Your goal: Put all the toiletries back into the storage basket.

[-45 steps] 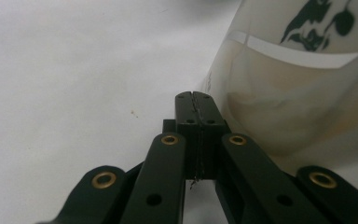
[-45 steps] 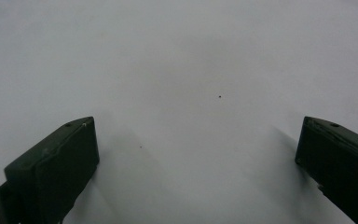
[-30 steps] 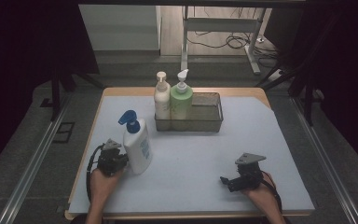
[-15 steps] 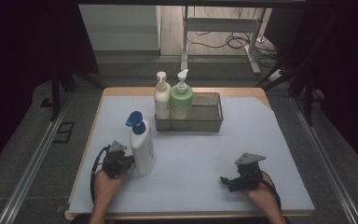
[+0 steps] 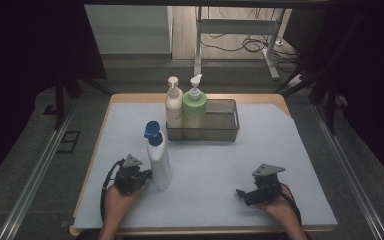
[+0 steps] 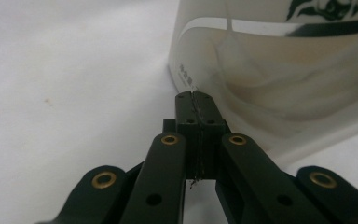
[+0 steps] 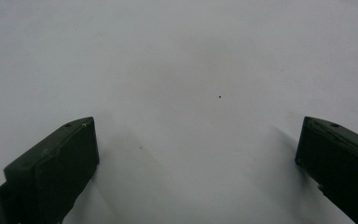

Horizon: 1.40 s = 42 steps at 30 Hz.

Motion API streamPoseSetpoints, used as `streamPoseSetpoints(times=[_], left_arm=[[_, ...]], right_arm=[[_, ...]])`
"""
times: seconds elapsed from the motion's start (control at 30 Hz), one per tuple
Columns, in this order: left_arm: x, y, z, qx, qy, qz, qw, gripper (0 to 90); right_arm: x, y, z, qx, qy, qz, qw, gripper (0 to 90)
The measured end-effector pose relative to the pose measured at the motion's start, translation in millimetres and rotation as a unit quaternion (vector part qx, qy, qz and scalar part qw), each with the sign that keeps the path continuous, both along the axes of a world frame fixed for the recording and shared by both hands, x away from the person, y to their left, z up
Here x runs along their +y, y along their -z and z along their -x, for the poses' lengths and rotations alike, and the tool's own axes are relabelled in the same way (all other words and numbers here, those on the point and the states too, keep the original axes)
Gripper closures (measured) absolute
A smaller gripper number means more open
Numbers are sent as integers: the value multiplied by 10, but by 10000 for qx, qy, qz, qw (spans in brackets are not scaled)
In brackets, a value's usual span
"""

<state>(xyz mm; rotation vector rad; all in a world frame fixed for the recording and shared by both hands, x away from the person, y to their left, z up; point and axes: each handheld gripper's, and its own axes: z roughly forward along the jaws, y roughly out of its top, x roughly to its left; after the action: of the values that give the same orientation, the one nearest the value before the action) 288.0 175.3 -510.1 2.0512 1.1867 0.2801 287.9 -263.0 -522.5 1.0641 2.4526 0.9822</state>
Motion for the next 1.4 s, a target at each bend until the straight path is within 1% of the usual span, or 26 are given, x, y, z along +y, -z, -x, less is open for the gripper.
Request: streamPoseSetpoints(times=[0.17,0.37,0.47,0.63,0.87,0.93,0.97,1.03,1.17,1.23,1.27,1.33,1.37,1.4], left_arm=[[-72,-2,21,-16,136,-56,9999,896],[-177,2,46,-17,257,-75,9996,896],[-245,6,56,-27,330,-191,9993,896],[-325,13,69,-20,441,-326,9985,895],[-426,18,90,24,687,-297,9972,895],[-445,21,93,40,711,-271,9971,895],[-492,29,96,52,798,-245,9965,895],[-532,36,99,74,857,-221,9960,895],[-654,38,96,0,1055,-276,9940,892],[-713,44,96,-38,1127,-267,9933,892],[-737,41,93,-59,1162,-302,9927,892],[-747,37,90,-58,1178,-330,9925,893],[-744,39,90,-60,1184,-315,9925,891],[-739,44,94,-36,1163,-252,9929,886]], right_arm=[[0,2,2,-9,11,-13,10000,0],[-1,2,0,-10,9,-15,10000,0],[-2,2,-1,-5,4,-16,10000,0],[-1,2,0,0,4,-14,10000,0],[0,2,0,-4,7,-13,10000,0],[0,2,1,-7,10,-14,10000,0],[1,3,1,-8,12,-15,10000,0],[0,3,1,-5,11,-17,10000,0],[-1,2,1,-5,6,-15,10000,0],[0,2,0,-5,5,-11,10000,0],[-1,1,0,-2,1,-8,10000,0],[-1,1,0,0,2,-8,10000,0],[0,1,0,1,1,-8,10000,0],[0,1,-1,0,1,-7,10000,0]])
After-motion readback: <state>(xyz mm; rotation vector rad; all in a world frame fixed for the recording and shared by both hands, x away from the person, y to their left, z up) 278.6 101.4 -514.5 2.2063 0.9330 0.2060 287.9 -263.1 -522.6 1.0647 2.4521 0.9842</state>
